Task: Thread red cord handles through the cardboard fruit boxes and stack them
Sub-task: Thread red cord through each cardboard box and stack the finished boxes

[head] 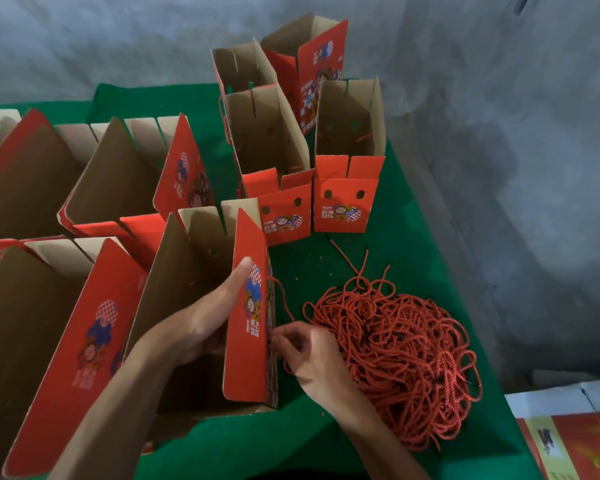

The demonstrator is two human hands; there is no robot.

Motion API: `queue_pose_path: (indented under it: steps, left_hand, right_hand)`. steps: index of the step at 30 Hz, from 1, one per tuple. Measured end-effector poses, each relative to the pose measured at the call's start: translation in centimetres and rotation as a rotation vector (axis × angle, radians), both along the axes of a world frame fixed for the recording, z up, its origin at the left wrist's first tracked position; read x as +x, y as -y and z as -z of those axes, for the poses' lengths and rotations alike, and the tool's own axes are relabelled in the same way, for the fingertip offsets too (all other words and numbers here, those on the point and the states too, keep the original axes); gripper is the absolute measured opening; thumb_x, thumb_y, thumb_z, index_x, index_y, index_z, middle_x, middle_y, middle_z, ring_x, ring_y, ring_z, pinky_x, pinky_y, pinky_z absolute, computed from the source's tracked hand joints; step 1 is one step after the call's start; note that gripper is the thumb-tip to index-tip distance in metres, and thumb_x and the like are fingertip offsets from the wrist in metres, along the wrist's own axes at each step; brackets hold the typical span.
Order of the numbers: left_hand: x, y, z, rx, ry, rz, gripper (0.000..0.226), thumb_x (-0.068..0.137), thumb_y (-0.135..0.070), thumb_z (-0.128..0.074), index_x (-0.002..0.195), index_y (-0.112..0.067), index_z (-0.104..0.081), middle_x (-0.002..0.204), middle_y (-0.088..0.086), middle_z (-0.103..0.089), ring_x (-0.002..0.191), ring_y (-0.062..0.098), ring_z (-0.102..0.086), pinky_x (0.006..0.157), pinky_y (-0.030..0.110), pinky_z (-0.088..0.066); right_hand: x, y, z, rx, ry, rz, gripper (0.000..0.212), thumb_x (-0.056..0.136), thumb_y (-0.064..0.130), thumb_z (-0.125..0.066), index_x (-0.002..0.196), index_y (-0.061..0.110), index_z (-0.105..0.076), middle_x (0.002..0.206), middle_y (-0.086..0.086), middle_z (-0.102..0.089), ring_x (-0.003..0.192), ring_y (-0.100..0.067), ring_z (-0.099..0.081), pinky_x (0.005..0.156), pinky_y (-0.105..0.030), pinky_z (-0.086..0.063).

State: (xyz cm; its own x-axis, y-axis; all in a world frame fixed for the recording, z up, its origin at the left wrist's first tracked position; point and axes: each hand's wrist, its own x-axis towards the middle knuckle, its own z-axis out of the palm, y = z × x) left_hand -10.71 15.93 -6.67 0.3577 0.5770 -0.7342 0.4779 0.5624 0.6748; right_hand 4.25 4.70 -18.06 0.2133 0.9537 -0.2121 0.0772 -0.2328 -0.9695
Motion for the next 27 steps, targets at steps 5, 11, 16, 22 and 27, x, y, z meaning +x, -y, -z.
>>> queue_pose_path:
  steps: [5, 11, 16, 22, 27]
  left_hand:
    - [-0.1, 0.4, -0.2, -0.099, -0.010, 0.094, 0.098, 0.085, -0.088, -0.025, 0.107, -0.007, -0.075, 0.101, 0.023, -0.075, 0.092, 0.037, -0.075, 0.073, 0.045, -0.062]
    - [1.2, 2.2, 0.2, 0.166, -0.117, 0.423, 0.007, 0.100, -0.010, -0.060, 0.104, -0.009, -0.065, 0.096, 0.013, -0.077, 0.085, 0.018, -0.076, 0.063, 0.019, -0.059]
    - [3.0, 2.6, 0.1, 0.286, -0.136, 0.515, 0.013, 0.098, -0.009, -0.063, 0.110, -0.007, -0.064, 0.104, 0.012, -0.072, 0.090, 0.014, -0.074, 0.068, 0.018, -0.059]
    - [4.4, 2.2, -0.2, 0.275, -0.150, 0.551, 0.008, 0.097, -0.014, -0.064, 0.100, -0.008, -0.068, 0.098, 0.015, -0.075, 0.086, 0.021, -0.076, 0.076, 0.035, -0.064]
    - [5.0, 1.6, -0.3, 0.350, -0.190, 0.526, 0.020, 0.101, -0.019, -0.059, 0.110, -0.004, -0.069, 0.100, 0.017, -0.075, 0.089, 0.032, -0.075, 0.079, 0.046, -0.063]
  right_hand:
    - [0.3, 0.3, 0.0, 0.044, 0.067, -0.034, 0.011, 0.099, 0.023, -0.070, 0.098, 0.020, -0.081, 0.092, 0.014, -0.078, 0.082, -0.005, -0.074, 0.072, -0.017, -0.055]
    - [0.6, 0.7, -0.3, 0.110, 0.182, -0.051, 0.017, 0.099, 0.020, -0.067, 0.103, 0.028, -0.081, 0.094, 0.021, -0.074, 0.086, -0.002, -0.071, 0.075, -0.017, -0.053]
    - [2.6, 1.1, -0.5, 0.117, 0.176, -0.024, 0.020, 0.098, 0.011, -0.068, 0.112, 0.019, -0.080, 0.101, 0.008, -0.076, 0.091, -0.011, -0.073, 0.083, -0.040, -0.060]
    - [3.5, 2.6, -1.4, 0.159, 0.134, -0.176, 0.036, 0.094, 0.033, -0.068, 0.130, 0.039, -0.068, 0.116, 0.015, -0.067, 0.114, -0.009, -0.063, 0.095, -0.017, -0.047]
    - [4.4, 3.5, 0.0, 0.171, 0.083, -0.288, 0.077, 0.089, 0.034, -0.078, 0.155, 0.038, -0.040, 0.144, 0.010, -0.049, 0.140, -0.016, -0.047, 0.114, -0.026, -0.039]
